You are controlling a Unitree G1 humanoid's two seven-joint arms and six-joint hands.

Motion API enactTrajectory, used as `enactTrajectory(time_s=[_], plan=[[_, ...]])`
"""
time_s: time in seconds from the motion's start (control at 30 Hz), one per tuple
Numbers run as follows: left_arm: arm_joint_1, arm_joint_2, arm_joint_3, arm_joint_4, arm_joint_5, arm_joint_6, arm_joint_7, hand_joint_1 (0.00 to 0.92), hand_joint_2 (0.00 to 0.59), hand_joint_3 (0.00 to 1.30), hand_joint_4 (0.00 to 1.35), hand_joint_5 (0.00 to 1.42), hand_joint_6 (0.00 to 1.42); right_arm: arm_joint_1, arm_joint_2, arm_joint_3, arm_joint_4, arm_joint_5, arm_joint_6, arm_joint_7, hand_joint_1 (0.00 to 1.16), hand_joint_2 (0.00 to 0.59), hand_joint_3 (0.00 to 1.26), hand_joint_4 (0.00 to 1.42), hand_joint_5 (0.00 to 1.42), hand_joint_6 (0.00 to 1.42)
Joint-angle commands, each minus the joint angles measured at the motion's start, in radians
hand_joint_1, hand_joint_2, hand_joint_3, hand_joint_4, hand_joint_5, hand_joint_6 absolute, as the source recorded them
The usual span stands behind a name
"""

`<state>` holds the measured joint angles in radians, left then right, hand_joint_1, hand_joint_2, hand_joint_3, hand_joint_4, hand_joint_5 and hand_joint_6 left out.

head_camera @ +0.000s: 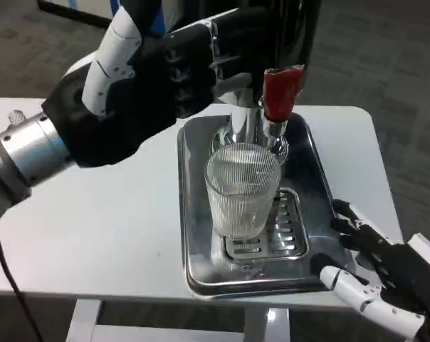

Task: Grasp the cup under the faucet to collect the drink, then remove the cup.

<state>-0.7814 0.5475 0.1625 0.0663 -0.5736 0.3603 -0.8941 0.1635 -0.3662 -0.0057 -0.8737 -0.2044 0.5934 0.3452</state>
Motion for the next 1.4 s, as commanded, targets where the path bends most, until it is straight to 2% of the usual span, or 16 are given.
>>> enactTrajectory(time_s=[0.03,0.63,1.03,1.4], plan=[[-0.020,-0.003,-0.020,0.037,0.041,-0.047,-0.011,0.006,0.074,0.12,0.00,0.07,0.00,0.017,-0.006,-0.011,-0.019,0.012,-0.018,-0.001,0.42,0.374,0.00,0.05,0.06,0.03],[-0.074,-0.073,-0.066,0.179,0.133,-0.194,-0.008,0.006,0.074,0.13,0.01,0.07,0.00,0.011,-0.014,-0.007,-0.020,0.018,-0.018,0.000,0.42,0.374,0.00,0.05,0.06,0.03],[-0.127,-0.140,-0.096,0.218,0.153,-0.200,-0.044,0.006,0.075,0.14,0.02,0.08,0.00,-0.005,-0.016,0.001,-0.010,0.015,-0.011,-0.001,0.42,0.374,0.00,0.05,0.06,0.03],[-0.142,-0.158,-0.126,0.244,0.177,-0.226,-0.072,0.006,0.075,0.14,0.03,0.08,0.00,-0.005,-0.014,0.007,-0.003,0.011,-0.011,-0.005,0.42,0.374,0.00,0.05,0.06,0.03]])
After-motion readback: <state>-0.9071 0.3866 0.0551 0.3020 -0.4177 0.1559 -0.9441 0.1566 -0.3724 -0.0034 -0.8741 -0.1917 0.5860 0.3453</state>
